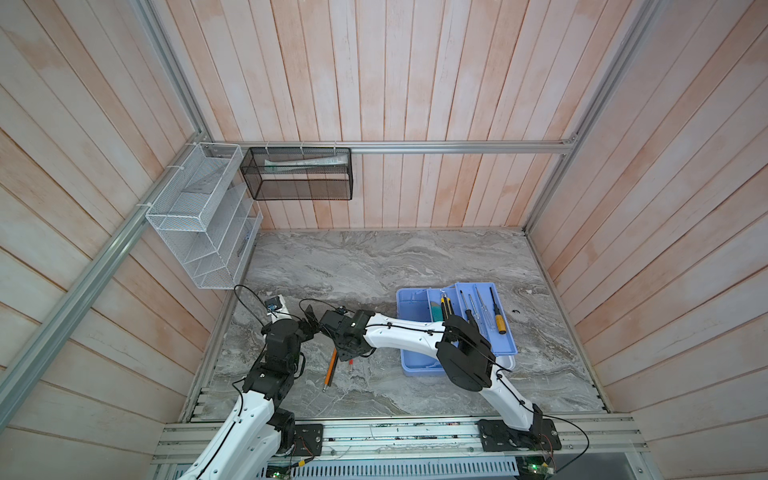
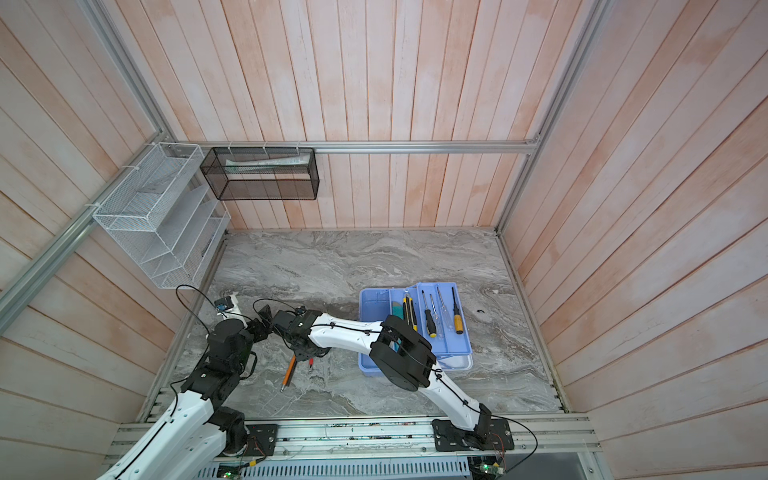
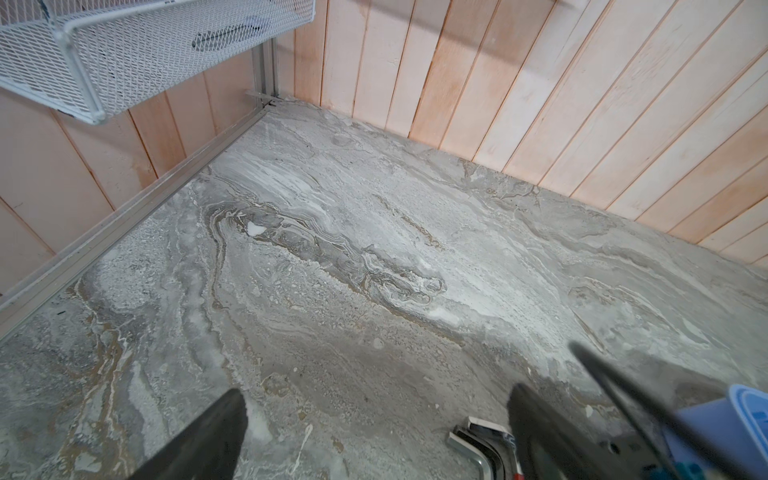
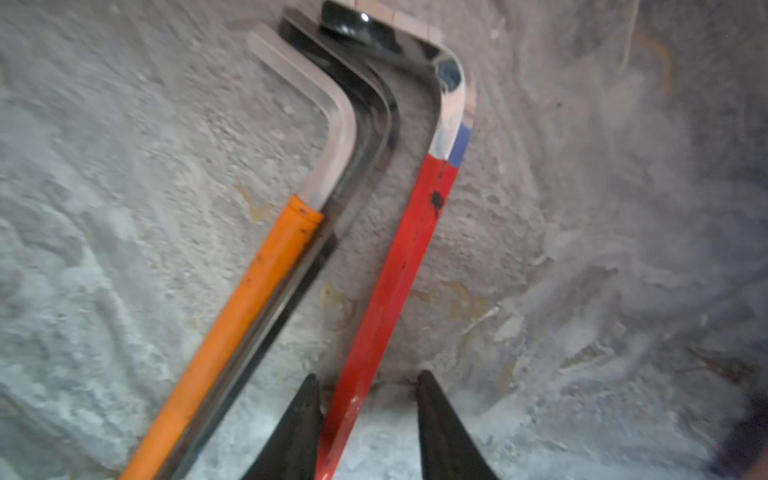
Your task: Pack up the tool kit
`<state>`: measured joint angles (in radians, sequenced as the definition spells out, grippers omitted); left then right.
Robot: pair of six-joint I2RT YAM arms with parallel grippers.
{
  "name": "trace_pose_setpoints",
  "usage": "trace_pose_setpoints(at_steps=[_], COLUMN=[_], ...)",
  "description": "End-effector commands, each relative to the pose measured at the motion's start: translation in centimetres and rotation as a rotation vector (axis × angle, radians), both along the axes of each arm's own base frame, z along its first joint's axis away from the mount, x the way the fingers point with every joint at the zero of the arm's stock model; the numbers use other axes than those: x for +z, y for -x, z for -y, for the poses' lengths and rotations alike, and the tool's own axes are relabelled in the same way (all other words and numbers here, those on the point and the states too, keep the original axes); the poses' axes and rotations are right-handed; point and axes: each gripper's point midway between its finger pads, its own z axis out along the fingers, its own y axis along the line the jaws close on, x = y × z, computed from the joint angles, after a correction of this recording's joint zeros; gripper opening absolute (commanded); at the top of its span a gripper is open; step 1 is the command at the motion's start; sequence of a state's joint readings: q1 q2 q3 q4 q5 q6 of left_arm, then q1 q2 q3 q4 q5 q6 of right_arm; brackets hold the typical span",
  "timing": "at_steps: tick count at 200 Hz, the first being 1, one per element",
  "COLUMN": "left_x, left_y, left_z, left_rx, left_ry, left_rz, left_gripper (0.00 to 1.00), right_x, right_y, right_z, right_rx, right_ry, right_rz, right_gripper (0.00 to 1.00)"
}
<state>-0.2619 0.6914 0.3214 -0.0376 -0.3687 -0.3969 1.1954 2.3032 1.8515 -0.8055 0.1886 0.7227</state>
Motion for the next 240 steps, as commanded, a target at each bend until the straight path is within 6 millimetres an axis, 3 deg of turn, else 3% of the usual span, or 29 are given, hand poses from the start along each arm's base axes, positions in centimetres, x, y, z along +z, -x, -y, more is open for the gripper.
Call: trace_pose_setpoints(at_steps=[1, 33, 80, 110, 160, 193, 240], left_x=[0.2, 0.2, 0.2, 0.1, 0.2, 0.2, 0.2], left_y=[0.0, 0.1, 0.1, 0.1, 0.1, 0.1, 0.1], left_z=[-0.1, -0.1, -0.1, -0.2, -0.2, -0.2, -0.2], left_rx=[0.007, 0.008, 0.008, 0.008, 0.010, 0.010, 0.010], left_ry=[0.011, 0.012, 0.012, 0.012, 0.012, 0.013, 0.012], left_rz=[0.017, 0.019, 0.020, 0.017, 0.020, 0.020, 0.018], left_gripper=[1.00, 1.00, 1.00, 1.00, 1.00, 1.00, 1.00], right_x=[-1.1, -1.6, -2.4, -2.9, -3.8, -2.1, 2.6], right_y=[0.9, 1.2, -0.5, -1.3, -1.8, -2.9, -4.3], right_z=[3.4, 2.1, 0.7, 0.8, 1.9, 2.1, 2.5], right_rx=[-0.009, -0.013, -0.028, -0.036, -0.060, -0.074, -0.085], right_ry=[0.120, 0.025, -0.028, -0.045, -0.023, -0.032, -0.084], right_rz=[-0.017, -0.051, -0.041, -0.046, -0.057, -0.022, 0.063], right_gripper=[0.38, 0.38, 0.37, 0.30, 0.06, 0.00, 0.00])
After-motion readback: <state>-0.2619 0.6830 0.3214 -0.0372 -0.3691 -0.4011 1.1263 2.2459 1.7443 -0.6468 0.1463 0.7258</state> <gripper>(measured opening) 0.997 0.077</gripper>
